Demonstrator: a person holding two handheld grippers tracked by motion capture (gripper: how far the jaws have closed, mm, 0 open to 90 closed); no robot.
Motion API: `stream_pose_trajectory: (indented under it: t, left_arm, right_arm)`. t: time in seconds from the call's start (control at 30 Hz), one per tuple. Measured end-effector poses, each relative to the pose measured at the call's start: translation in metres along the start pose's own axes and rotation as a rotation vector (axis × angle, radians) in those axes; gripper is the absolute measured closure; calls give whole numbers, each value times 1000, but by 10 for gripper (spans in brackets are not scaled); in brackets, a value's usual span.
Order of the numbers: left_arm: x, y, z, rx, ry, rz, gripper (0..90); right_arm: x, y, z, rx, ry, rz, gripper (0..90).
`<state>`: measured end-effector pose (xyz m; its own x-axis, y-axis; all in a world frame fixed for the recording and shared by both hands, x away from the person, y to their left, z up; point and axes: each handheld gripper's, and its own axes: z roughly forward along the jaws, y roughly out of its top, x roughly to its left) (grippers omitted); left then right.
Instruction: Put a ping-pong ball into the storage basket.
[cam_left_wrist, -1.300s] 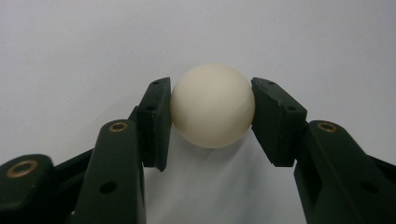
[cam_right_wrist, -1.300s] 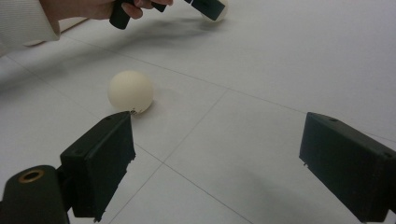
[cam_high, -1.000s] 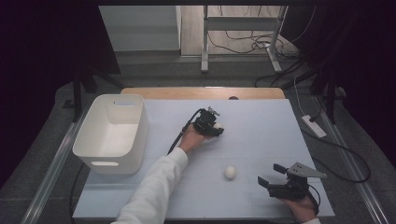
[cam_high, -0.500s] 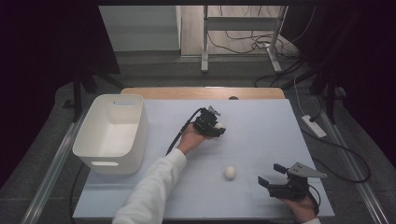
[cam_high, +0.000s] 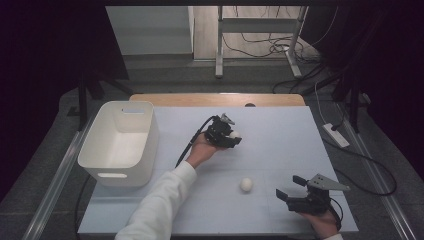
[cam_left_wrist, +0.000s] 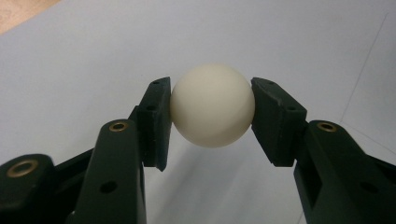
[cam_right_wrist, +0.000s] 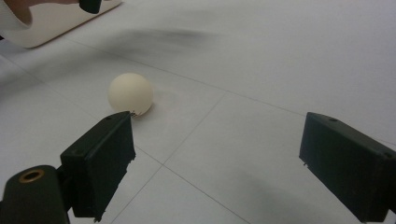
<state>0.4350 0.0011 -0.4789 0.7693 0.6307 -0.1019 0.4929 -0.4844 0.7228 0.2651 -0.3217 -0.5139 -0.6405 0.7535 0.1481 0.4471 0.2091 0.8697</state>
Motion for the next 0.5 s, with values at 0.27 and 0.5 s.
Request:
stream_pose_trajectory:
  t: [0.27,0.5]
  left_arm:
    - [1,-3,-8,-14,1,-6,512]
    - [-1,-5,-13,-19,2,1,512]
  right_arm:
    - [0,0,0,3,-2,-3,105]
    - [0,0,1,4,-2,-3,105]
